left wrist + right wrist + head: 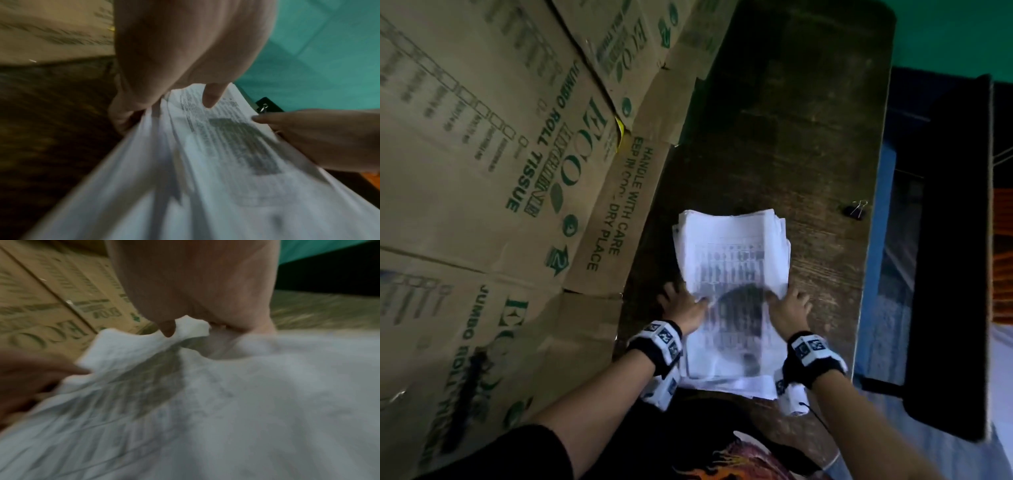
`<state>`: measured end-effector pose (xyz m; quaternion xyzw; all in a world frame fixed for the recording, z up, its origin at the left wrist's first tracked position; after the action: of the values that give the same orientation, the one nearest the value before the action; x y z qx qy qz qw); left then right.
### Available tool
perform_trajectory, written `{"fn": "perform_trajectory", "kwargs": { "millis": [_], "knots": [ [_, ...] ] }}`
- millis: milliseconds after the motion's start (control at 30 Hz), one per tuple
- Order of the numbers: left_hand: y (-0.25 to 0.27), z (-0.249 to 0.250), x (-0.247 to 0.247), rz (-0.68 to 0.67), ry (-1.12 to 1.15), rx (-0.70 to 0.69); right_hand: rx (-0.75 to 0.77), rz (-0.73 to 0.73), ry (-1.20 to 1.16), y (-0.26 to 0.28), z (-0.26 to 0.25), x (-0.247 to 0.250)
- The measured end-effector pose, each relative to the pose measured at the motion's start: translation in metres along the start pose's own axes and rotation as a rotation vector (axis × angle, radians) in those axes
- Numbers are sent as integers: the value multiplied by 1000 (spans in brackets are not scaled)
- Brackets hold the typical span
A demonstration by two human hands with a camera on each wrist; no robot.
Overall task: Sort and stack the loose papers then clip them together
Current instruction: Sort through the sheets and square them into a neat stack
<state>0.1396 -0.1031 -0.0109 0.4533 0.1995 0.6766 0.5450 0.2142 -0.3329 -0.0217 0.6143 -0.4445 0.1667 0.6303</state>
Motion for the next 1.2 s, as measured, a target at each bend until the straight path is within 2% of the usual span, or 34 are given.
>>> {"fn": "perform_trajectory", "kwargs": {
  "millis": [67,167,233,300,367,433,467,567,700,767,800,900,1067,1100,1200],
  "knots": [
    [3,11,-12,0,5,10,-25,61,-30,5,-8,-10],
    [-7,19,-3,7,125,0,-65,11,-341,-14,3,-16],
    [-15,22,9,-18,214,-14,-112,-95,-536,-28,17,-17],
    [-24,16,14,-62,285,50,-115,-267,-582,-34,21,-23],
    [-25,12,14,-135,278,105,-27,-402,-622,-22,7,-20],
    [-23,11,14,-141,265,77,76,-419,-576,-6,-7,-5],
    [-21,16,15,-135,295,19,145,-368,-552,-2,-13,5],
    [-10,47,31,-54,448,-247,307,-41,-495,17,-28,57],
    [38,101,78,211,586,-620,527,294,-700,56,-43,127],
    [66,122,92,269,660,-744,573,409,-776,72,-44,152],
    [71,127,96,251,710,-789,602,444,-812,80,-46,162],
    [73,136,103,153,760,-842,665,452,-861,86,-44,172],
    [62,126,96,88,640,-741,709,430,-793,90,-43,165],
    [62,128,99,90,619,-773,730,414,-814,92,-44,166],
    [70,149,118,83,520,-1006,805,378,-906,97,-39,176]
  ]
}}
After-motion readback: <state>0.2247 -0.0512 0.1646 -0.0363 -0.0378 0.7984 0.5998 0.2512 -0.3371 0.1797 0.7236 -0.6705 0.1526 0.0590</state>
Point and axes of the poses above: each hand's wrist, its own y-axis away from the middle knuckle, its own x-axis out of the back of the hand, z = x × y, the point moved 7 cm from there along -y, towards the middle knuckle, and after that the axes turned 15 degrees about y, right-handed, at the moved point
